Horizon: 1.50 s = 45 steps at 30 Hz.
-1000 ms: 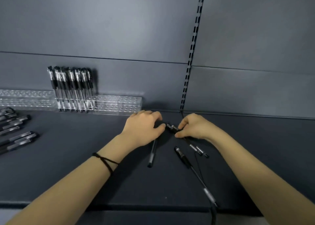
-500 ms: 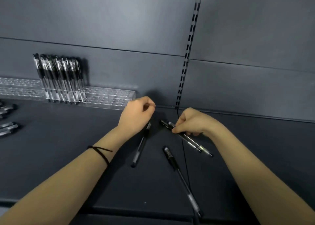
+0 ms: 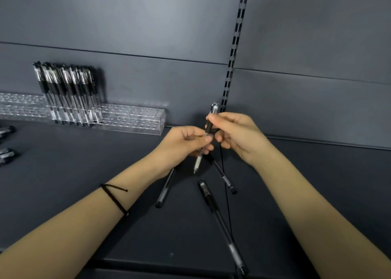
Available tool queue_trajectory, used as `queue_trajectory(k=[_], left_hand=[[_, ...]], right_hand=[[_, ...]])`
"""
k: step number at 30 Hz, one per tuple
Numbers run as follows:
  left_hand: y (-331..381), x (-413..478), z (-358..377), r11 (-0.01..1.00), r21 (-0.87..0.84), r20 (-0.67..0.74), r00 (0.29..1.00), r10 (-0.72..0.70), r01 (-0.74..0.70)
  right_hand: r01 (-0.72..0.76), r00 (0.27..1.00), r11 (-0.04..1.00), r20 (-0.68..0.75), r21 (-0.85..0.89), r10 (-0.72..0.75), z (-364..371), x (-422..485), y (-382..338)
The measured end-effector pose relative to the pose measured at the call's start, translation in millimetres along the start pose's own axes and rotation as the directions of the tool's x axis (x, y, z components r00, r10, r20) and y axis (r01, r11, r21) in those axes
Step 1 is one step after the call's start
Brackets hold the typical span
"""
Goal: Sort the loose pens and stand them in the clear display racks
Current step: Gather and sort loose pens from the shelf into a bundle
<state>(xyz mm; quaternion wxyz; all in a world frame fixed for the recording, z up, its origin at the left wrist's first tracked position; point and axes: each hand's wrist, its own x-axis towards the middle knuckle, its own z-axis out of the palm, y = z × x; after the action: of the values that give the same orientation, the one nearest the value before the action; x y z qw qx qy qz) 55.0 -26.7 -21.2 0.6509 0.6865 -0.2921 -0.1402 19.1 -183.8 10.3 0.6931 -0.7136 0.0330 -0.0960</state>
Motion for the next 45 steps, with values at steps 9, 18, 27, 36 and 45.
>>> queue_trajectory(k=[9,18,27,36,45], left_hand=[[0.3,7.8,-21.3,0.818,-0.532,-0.111,0.94,-0.324,0.219],[2.0,-2.7,-5.3,0.89,-0.411,-0.096,0.962,-0.257,0.197],[4.9,-4.1,-0.3,0.789,-0.612,-0.021,0.995,-0.099,0.066],[1.3,8.7,-29.7,0.712,-0.702,-0.217,0.954,-0.206,-0.005],[-5.8,15.3,-47.2,0.693,-0.721,-0.219,0.948,-0.233,0.004]], right_hand=[[-0.092,0.963,0.52,0.056,-0.849,0.262,-9.3,-21.9,8.5],[-0.13,0.991,0.963,-0.019,-0.236,0.129,-2.6,-20.8,8.3],[-0.108,0.993,0.991,0.028,-0.078,0.111,28.0,-23.4,14.3],[0.044,0.875,0.522,0.285,-0.852,0.392,-3.2,-35.7,-0.3],[0.031,0.977,0.531,0.138,-0.847,0.163,25.7,-7.6,17.8]])
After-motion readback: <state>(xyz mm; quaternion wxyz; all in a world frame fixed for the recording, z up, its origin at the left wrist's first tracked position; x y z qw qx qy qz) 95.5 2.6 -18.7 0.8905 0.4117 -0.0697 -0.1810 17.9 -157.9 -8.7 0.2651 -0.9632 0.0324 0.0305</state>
